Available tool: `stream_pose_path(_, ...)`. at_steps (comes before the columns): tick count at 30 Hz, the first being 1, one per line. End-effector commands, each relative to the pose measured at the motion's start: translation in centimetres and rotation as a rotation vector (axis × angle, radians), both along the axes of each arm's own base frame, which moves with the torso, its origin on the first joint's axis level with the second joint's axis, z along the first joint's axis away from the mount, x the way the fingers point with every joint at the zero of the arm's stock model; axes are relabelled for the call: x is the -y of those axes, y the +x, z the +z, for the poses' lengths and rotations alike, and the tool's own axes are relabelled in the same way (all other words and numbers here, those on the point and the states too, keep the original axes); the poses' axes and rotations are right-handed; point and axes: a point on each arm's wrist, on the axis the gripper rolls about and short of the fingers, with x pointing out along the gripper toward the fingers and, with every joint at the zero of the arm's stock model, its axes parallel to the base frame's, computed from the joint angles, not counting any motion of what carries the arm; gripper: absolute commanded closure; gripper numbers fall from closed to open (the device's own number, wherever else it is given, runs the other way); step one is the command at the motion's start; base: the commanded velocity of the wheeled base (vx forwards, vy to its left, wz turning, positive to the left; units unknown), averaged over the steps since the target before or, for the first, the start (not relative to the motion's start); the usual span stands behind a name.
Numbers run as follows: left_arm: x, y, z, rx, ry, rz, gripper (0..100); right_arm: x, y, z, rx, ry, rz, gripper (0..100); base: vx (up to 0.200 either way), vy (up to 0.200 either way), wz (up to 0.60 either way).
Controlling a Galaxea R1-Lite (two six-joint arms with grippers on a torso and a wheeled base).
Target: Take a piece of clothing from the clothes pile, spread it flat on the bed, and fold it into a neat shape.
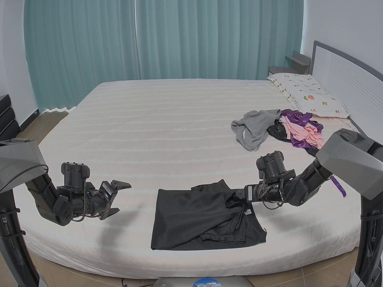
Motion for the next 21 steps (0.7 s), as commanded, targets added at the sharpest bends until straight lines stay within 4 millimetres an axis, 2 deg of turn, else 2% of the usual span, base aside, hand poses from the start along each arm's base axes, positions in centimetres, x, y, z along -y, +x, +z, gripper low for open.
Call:
stream_pose_path(1,0.0,0.0,0.0,0.001,-0.001,0.0,0,1.8,0.1,2.0,0.034,0.025,-0.041,0,0.0,0.0,0.0)
stream_pose_path(4,0.0,0.0,0.0,-0.001,-0.001,0.0,0,2.3,0.2,2.0,0.026,0.056,-0.064,0,0.0,0.0,0.0)
stream_pose_path(8,0.0,0.0,0.0,-0.001,-0.001,0.0,0,2.0,0.1,2.0,0.011,0.114,-0.048,0,0.0,0.0,0.0)
stream_pose_path(14,0.0,0.0,0.0,0.001,0.0,0.001,0,-0.7,-0.2,2.1,0.053,0.144,0.047,0,0.0,0.0,0.0)
stream_pose_path(19,0.0,0.0,0.0,0.001,-0.001,0.0,0,-4.2,-0.6,0.0,0.045,0.053,0.167,0,0.0,0.0,0.0)
stream_pose_path(21,0.0,0.0,-0.1,-0.002,0.0,0.0,0,-5.0,-0.5,-0.8,0.051,0.017,0.179,0,0.0,0.0,0.0)
